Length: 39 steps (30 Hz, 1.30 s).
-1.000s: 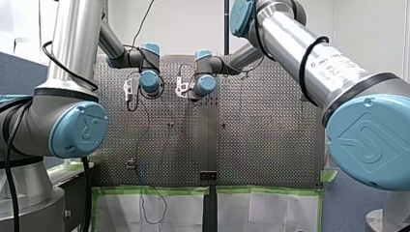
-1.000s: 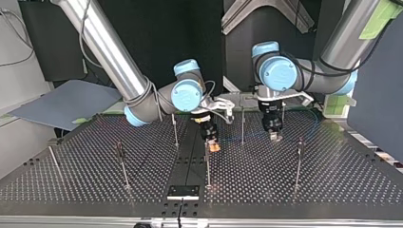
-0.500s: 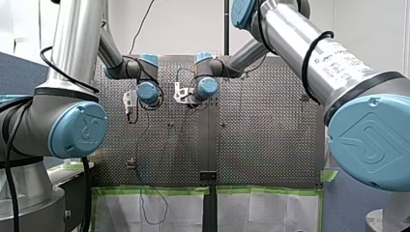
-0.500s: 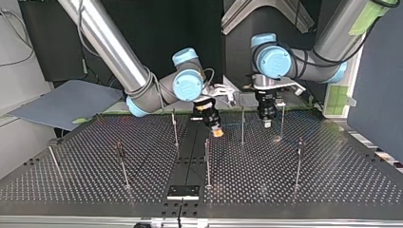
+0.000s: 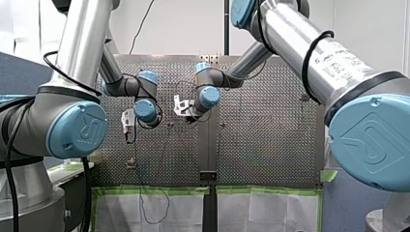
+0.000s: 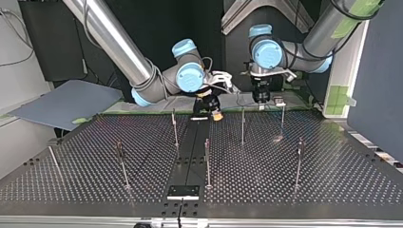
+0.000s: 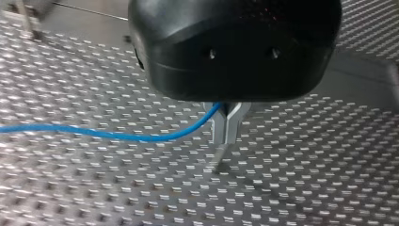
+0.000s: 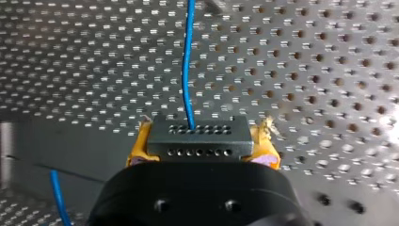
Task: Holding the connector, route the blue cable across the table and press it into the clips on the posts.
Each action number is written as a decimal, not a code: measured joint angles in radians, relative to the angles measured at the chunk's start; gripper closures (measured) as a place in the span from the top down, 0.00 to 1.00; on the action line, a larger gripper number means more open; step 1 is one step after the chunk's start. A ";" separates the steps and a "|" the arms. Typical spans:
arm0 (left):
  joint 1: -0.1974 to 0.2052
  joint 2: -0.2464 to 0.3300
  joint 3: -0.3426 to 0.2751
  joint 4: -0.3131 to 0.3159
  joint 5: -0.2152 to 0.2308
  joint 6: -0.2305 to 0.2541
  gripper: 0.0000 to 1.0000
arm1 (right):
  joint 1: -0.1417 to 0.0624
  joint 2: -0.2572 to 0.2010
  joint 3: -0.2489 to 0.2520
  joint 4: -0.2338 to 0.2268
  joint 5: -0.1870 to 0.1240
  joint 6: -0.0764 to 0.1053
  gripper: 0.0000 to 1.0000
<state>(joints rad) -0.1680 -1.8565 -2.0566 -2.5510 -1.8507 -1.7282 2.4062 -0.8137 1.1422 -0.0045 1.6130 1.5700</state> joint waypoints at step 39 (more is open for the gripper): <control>0.064 -0.070 -0.011 0.127 0.186 -0.072 0.00 | -0.031 0.009 0.052 -0.090 -0.025 0.033 0.00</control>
<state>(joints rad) -0.1042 -1.9263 -2.0672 -2.4236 -1.6650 -1.8001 2.3752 -0.8044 1.1939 -0.0949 1.5880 1.6034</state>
